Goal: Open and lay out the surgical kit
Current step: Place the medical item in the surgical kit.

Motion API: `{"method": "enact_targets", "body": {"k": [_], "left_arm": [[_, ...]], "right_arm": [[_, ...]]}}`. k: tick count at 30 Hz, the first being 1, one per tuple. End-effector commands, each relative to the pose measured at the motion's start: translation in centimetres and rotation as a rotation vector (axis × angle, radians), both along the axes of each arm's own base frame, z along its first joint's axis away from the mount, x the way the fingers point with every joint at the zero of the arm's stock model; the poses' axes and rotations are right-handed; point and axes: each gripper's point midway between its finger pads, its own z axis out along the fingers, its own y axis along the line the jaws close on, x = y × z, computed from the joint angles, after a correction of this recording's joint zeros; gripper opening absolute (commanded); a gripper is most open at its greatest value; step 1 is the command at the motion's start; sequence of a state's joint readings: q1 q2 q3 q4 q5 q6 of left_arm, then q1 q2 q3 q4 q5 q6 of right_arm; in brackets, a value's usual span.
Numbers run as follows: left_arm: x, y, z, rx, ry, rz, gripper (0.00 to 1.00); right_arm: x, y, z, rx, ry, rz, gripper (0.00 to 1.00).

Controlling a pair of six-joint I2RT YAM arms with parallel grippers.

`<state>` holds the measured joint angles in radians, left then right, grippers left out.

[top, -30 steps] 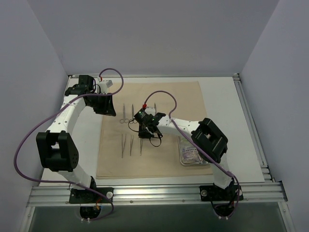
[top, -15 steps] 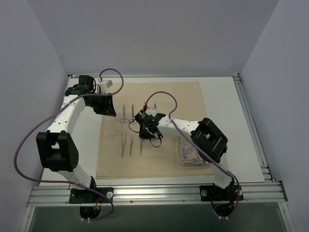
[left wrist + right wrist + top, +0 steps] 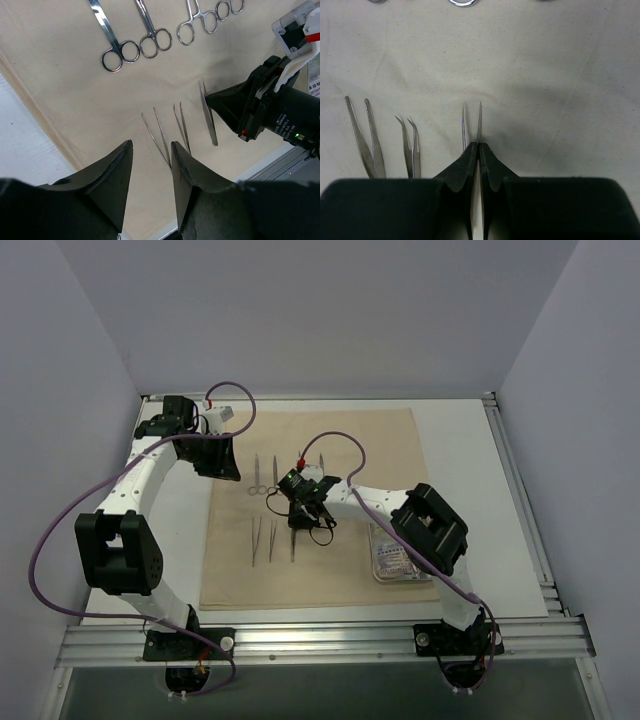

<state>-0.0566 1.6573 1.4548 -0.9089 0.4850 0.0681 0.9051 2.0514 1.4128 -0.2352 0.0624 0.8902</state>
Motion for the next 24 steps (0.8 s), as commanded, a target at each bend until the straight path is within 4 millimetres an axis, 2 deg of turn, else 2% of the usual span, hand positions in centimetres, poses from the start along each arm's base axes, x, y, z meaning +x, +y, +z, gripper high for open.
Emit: {"method": "enact_targets", "body": {"k": [1,11,24], "left_arm": [[-0.1,-0.1,0.4,-0.026,-0.009,-0.021,0.46],[-0.1,-0.2,0.5,-0.036,-0.010,-0.027,0.46],[-0.3,-0.3,0.6,-0.044,-0.008,-0.028,0.46]], "right_arm": [[-0.2,-0.2,0.0,-0.024,-0.007,-0.014,0.00],[-0.7,1.3,2.1,0.023,-0.043,-0.046,0.00],[0.3,0.9,1.8,0.010,-0.062,-0.096,0.00]]}}
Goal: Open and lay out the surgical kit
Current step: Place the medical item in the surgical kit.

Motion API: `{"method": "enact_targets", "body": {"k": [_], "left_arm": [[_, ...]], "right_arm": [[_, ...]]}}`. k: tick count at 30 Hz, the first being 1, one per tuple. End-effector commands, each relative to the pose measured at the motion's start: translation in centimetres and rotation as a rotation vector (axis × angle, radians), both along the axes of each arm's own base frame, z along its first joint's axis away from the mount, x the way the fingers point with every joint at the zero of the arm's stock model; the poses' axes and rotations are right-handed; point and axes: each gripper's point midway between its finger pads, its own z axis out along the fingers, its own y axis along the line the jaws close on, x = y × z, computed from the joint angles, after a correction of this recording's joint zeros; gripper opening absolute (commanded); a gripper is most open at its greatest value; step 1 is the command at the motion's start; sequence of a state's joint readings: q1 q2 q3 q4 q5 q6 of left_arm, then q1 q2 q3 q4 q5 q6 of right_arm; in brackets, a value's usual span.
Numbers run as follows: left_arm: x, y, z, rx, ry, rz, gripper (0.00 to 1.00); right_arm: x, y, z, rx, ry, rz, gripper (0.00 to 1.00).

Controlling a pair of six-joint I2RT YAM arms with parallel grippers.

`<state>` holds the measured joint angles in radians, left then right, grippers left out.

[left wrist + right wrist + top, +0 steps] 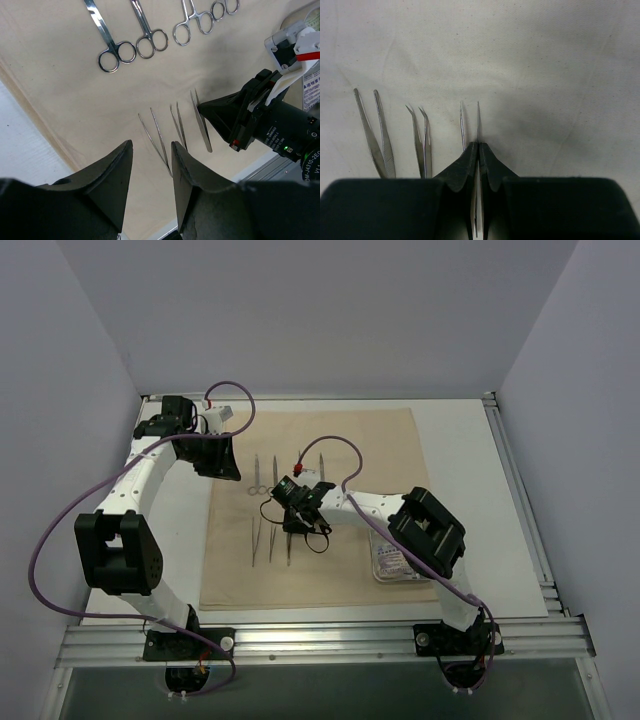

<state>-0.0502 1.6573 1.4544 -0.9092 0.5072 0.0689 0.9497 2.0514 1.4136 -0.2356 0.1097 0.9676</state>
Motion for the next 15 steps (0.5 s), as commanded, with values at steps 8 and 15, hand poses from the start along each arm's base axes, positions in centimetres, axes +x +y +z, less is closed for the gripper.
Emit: {"method": "enact_targets", "body": {"k": [8,15], "left_arm": [[-0.2,-0.1,0.4,-0.024,-0.011,-0.022,0.46],[-0.1,0.0,0.4,-0.027,-0.010,-0.021,0.46]], "right_arm": [[2.3,-0.2,1.8,0.012,-0.062,-0.069,0.00],[2.6,-0.3,2.1,0.011,-0.071,-0.078,0.00]]}}
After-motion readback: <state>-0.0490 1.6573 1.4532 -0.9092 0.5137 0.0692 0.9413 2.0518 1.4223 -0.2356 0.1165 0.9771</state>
